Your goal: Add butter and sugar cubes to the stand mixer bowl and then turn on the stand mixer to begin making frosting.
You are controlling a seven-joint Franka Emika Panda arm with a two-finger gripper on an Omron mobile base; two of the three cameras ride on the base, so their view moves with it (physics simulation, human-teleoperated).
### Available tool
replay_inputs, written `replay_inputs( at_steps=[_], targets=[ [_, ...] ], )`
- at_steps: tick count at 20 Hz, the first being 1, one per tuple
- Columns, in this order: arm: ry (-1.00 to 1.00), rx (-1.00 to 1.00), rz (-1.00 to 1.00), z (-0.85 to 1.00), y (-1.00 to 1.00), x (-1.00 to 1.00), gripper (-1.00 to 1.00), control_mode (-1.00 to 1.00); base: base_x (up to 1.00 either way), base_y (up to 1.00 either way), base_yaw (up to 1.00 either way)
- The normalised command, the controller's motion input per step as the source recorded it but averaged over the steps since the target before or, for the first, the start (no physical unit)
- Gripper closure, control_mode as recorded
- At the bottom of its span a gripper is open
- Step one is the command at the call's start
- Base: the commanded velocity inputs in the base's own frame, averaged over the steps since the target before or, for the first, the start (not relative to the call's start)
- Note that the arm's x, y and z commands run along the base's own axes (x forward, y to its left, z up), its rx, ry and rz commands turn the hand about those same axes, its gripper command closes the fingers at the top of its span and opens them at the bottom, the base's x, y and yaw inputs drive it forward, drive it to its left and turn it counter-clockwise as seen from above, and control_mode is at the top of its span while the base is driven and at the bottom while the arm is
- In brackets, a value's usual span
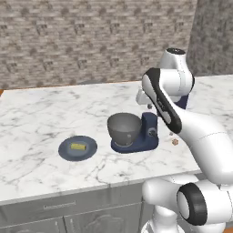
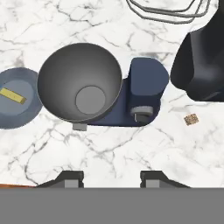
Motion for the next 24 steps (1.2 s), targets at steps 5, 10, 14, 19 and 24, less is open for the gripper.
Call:
replay_inputs(
  at_steps=[5, 10, 14, 19, 24],
  targets=[
    [0.0, 0.0, 0.0, 0.0, 0.01, -0.04, -1.0, 1.0, 0.0, 0.03, 0.0],
    [0.0, 0.0, 0.0, 0.0, 0.0, 0.0, -1.0, 1.0, 0.15, 0.57, -0.02],
    [0.0, 0.0, 0.0, 0.0, 0.0, 0.0, -1.0, 1.0, 0.33, 0.61, -0.01],
    [0.0, 0.0, 0.0, 0.0, 0.0, 0.0, -1.0, 1.0, 0.43, 0.41, 0.0],
    [0.0, 0.0, 0.0, 0.0, 0.0, 0.0, -1.0, 1.0, 0.52, 0.34, 0.0]
  ],
)
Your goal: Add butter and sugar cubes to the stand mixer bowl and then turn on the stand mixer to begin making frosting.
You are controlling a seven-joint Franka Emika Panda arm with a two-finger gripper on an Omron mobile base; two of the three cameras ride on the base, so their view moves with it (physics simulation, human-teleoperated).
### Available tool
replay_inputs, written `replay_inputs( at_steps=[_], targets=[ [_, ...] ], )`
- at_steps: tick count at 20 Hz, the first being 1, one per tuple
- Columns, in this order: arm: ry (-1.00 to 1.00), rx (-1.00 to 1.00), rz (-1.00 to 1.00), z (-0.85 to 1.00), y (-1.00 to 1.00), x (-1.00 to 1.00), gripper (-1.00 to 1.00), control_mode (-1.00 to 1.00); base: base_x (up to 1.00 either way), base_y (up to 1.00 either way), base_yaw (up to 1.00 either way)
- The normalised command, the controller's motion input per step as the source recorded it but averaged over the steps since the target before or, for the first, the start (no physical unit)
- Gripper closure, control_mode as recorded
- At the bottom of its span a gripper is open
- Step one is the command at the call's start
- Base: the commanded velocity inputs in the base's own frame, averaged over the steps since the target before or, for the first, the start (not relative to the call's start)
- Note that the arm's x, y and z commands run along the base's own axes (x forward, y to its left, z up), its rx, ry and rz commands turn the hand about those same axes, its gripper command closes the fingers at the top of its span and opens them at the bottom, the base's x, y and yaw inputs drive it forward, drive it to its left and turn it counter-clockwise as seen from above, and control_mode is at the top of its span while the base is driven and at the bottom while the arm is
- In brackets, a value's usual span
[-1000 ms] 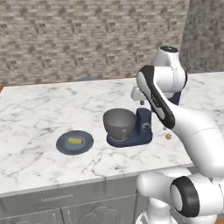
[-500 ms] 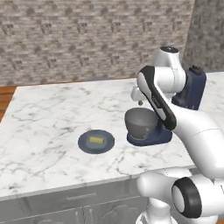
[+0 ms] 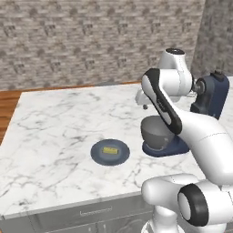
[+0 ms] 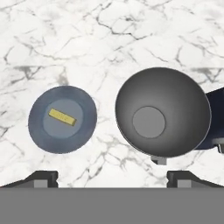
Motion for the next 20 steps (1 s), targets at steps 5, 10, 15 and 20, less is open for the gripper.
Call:
replay_inputs(
  at_steps=[5, 10, 15, 20],
  targets=[
    [0.0, 0.0, 0.0, 0.0, 0.0, 0.0, -1.0, 1.0, 0.41, 0.29, -0.01],
    [0.0, 0.0, 0.0, 0.0, 0.0, 0.0, -1.0, 1.0, -0.43, 0.02, 0.0],
    [0.0, 0.0, 0.0, 0.0, 0.0, 0.0, -1.0, 1.0, -0.15, 0.39, 0.0],
    [0.0, 0.0, 0.0, 0.0, 0.0, 0.0, -1.0, 1.0, 0.23, 0.72, -0.03]
  ],
)
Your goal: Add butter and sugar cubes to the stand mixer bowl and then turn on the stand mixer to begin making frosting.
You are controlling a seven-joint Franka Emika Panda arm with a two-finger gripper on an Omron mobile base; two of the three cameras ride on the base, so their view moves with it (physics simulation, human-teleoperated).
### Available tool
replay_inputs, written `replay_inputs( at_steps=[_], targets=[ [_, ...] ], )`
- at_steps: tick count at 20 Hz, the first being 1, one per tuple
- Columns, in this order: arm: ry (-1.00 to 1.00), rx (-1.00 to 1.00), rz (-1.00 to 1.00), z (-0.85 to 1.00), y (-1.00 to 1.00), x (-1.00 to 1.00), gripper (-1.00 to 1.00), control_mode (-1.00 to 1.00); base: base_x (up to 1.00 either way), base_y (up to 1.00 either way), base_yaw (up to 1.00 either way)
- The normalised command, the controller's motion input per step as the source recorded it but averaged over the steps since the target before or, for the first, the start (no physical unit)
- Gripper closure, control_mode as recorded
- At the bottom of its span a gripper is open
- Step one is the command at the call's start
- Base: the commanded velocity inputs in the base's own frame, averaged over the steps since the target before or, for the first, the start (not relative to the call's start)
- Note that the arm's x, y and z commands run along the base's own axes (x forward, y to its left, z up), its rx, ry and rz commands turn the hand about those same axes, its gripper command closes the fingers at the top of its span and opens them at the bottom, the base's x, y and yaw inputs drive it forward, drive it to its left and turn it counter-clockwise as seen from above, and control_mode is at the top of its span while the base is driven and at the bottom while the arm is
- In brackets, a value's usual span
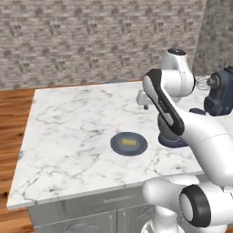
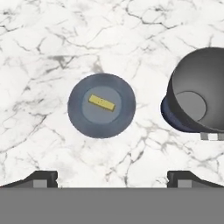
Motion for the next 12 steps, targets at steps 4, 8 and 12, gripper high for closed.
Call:
replay_inputs(
  at_steps=[4, 8, 12],
  targets=[
    [0.0, 0.0, 0.0, 0.0, 0.0, 0.0, -1.0, 1.0, 0.25, 0.37, -0.03],
    [0.0, 0.0, 0.0, 0.0, 0.0, 0.0, -1.0, 1.0, 0.17, 0.05, -0.01],
    [0.0, 0.0, 0.0, 0.0, 0.0, 0.0, -1.0, 1.0, 0.0, -0.2, 0.0]
  ],
)
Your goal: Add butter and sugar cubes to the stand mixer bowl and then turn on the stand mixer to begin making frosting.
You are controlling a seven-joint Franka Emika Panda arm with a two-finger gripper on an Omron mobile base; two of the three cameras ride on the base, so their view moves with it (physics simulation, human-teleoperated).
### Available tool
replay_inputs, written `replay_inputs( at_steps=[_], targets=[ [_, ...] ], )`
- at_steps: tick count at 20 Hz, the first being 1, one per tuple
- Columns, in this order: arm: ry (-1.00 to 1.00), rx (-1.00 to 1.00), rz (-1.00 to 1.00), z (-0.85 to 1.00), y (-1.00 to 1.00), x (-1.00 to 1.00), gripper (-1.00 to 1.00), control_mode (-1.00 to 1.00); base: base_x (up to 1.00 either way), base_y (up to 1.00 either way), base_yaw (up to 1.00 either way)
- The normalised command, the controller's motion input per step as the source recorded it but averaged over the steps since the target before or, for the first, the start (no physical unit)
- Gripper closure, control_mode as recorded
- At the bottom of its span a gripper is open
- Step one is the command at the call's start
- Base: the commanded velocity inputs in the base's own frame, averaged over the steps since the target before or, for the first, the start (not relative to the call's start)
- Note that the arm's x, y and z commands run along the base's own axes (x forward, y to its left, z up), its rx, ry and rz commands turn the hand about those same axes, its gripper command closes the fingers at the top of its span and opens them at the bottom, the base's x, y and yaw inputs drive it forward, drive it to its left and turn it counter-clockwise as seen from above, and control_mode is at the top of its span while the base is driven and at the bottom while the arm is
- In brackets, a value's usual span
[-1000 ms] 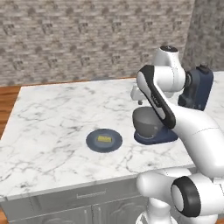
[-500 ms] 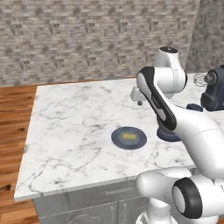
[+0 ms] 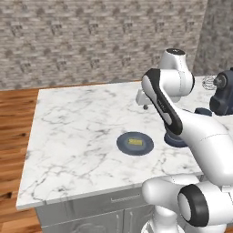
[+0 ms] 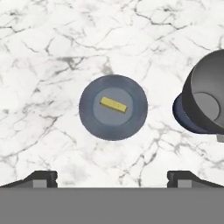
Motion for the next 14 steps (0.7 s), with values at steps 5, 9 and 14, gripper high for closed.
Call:
replay_inputs(
  at_steps=[5, 9, 14],
  targets=[
    [0.0, 0.0, 0.0, 0.0, 0.0, 0.0, -1.0, 1.0, 0.0, -0.28, 0.0],
    [0.0, 0.0, 0.0, 0.0, 0.0, 0.0, -1.0, 1.0, 0.0, -0.24, 0.0],
    [0.0, 0.0, 0.0, 0.0, 0.0, 0.0, -1.0, 1.0, 0.05, -0.37, 0.0]
  ],
)
